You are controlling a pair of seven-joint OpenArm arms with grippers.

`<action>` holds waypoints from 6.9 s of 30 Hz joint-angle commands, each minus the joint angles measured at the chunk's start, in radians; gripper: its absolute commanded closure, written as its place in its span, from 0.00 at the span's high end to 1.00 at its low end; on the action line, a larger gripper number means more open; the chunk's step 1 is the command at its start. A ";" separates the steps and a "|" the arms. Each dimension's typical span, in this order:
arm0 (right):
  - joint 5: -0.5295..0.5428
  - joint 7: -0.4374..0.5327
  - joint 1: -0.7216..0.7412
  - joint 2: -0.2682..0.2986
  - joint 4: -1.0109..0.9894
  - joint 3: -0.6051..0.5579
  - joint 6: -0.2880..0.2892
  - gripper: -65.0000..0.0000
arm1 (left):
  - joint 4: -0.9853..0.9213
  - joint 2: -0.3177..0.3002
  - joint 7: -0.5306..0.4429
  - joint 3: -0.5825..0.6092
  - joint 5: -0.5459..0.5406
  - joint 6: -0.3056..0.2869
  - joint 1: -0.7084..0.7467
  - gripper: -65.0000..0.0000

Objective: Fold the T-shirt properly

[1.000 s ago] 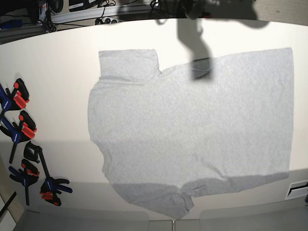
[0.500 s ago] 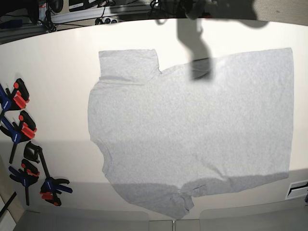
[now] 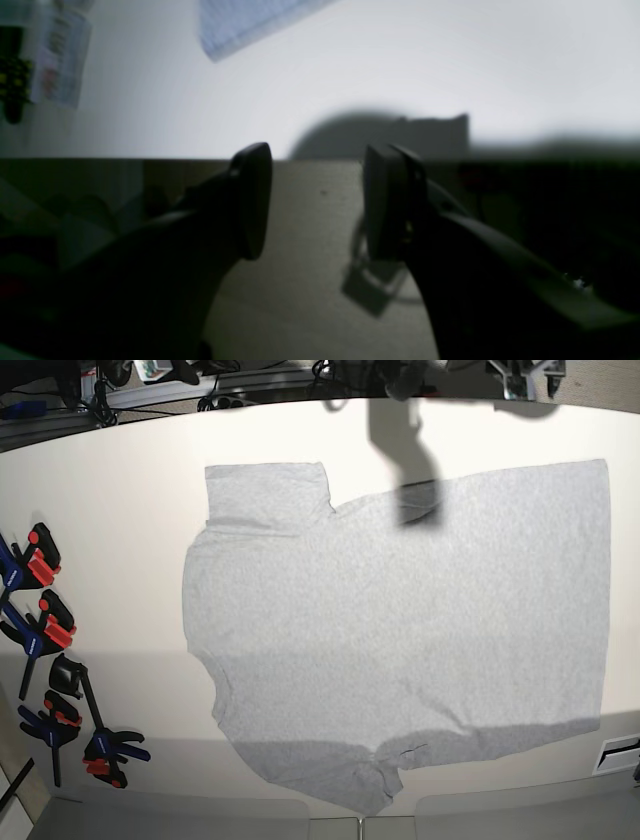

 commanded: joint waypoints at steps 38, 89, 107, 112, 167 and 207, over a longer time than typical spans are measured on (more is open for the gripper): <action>0.133 -0.760 0.312 0.007 0.587 0.003 0.012 0.50 | 0.133 -0.243 0.122 0.001 0.188 -0.335 -0.225 0.43; -0.681 -0.508 0.775 0.330 -0.019 -0.787 -0.171 0.20 | 0.132 -0.366 0.067 0.001 -0.081 -0.606 -0.349 0.43; -0.682 -0.713 0.775 0.330 -0.018 -0.837 -0.286 0.00 | -0.092 -0.433 0.100 0.001 -0.064 -0.912 -0.349 0.43; -0.682 -0.712 0.776 0.330 -0.018 -0.837 -0.286 0.00 | -0.269 -0.439 0.105 0.001 0.037 -0.896 -0.352 0.43; -0.711 -0.888 0.476 0.505 0.356 -0.834 -0.713 0.00 | -0.164 -0.517 0.050 0.001 0.161 -0.751 -0.162 0.00; -0.410 -0.662 1.244 0.142 -0.138 -0.834 -0.707 0.00 | -0.504 -0.375 -0.166 0.001 -0.150 -0.626 -0.818 0.00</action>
